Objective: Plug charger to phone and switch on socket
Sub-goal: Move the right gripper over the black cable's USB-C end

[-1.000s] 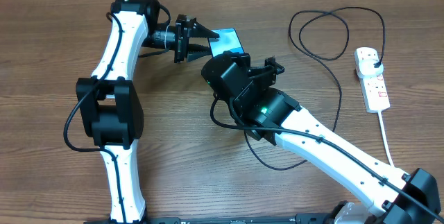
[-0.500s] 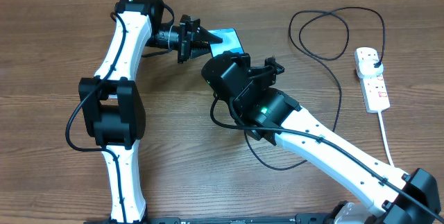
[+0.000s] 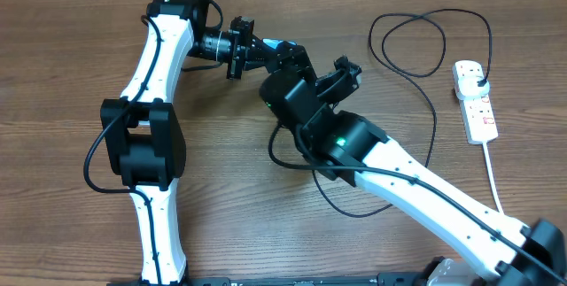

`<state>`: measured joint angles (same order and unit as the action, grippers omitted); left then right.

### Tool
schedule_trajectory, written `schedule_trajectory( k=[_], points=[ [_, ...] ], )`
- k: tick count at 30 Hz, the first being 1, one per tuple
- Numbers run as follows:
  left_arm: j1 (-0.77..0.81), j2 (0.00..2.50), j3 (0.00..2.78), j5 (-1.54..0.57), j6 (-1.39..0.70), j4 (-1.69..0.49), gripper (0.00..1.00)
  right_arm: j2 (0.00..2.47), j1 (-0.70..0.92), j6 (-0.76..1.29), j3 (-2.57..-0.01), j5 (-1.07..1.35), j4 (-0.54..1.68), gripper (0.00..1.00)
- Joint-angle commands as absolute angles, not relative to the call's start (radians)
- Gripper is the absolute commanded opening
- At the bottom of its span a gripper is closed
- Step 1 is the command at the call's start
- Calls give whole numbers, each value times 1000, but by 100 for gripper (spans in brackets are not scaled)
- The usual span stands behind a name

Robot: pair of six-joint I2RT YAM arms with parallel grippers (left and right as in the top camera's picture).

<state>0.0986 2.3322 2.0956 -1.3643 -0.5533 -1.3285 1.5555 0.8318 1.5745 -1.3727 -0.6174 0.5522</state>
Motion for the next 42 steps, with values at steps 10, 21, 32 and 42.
schedule_trajectory(
  k=[10, 21, 32, 42],
  points=[
    [103, 2289, 2112, -1132, 94, -1402, 4, 1278, 312, 879, -1392, -241, 1184, 100],
    [103, 1998, 2112, -333, -135, -1328, 4, 1598, 287, 881, -1340, -22, 1221, 100],
    [105, 2016, 2111, -196, -196, -1330, 4, 1712, 287, 816, -1340, 5, 1148, 97],
    [105, 2016, 2111, -211, -170, -1331, 4, 1713, 344, 762, -1340, 55, 996, 95]
  ],
)
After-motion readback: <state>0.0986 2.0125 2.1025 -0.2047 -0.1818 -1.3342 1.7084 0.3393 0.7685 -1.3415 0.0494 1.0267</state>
